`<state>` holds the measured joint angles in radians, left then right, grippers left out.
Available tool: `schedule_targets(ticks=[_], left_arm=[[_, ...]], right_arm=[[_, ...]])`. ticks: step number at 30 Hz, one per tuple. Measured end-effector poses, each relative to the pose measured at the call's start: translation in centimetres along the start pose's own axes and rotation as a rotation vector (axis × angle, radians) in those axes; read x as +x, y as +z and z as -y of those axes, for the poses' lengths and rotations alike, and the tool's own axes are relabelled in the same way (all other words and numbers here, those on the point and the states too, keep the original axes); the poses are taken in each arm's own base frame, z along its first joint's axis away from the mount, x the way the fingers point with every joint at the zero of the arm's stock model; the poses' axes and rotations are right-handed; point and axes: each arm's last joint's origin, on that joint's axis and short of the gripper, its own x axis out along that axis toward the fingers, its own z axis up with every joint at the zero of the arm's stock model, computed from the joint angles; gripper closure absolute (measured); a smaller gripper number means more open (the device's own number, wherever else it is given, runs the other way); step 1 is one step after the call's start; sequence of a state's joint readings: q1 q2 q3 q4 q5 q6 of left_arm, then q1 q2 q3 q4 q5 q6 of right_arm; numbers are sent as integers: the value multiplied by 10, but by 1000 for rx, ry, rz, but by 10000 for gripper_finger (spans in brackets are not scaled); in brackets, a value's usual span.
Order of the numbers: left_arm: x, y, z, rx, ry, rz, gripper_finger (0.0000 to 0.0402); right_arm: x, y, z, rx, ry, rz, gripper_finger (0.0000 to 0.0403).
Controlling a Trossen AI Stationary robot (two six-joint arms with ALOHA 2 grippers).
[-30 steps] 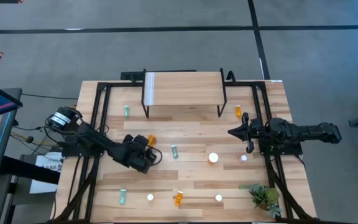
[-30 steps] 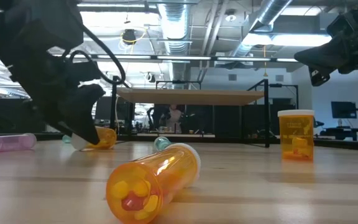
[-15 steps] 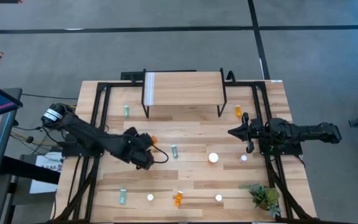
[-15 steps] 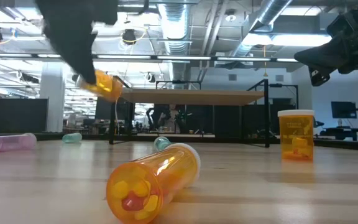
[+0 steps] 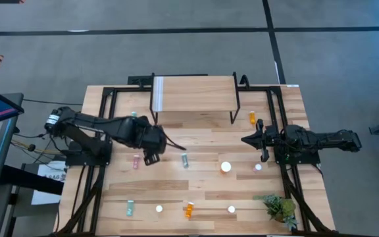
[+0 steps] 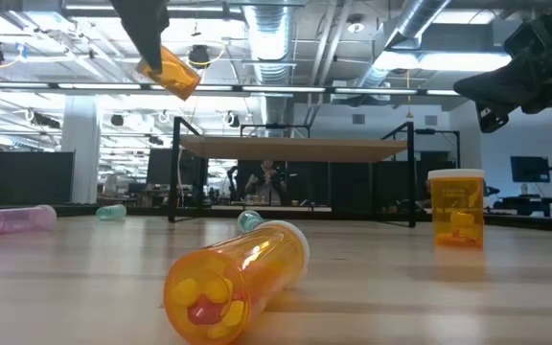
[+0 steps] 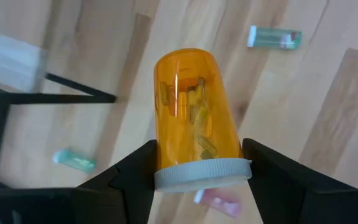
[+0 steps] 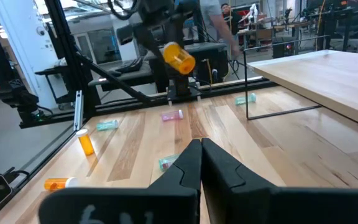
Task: Pick and place medicine bottles onto shelf by color
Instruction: Put the left large orange pill bottle on the shelf
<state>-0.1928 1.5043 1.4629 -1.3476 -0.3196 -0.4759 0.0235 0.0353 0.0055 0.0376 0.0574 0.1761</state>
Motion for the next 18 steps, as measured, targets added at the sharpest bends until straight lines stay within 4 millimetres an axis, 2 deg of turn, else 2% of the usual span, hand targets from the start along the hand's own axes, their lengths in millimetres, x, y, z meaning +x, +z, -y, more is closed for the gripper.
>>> schedule_targets(ticks=[5,12,18], left_arm=[[0,2,-3,76,-22,-10,195],[-1,4,5,126,-116,18,195],[-4,2,14,164,-156,31,195]], right_arm=[[0,0,0,0,0,0,375],[0,0,0,-1,0,0,376],[0,2,2,-415,-47,12,376]])
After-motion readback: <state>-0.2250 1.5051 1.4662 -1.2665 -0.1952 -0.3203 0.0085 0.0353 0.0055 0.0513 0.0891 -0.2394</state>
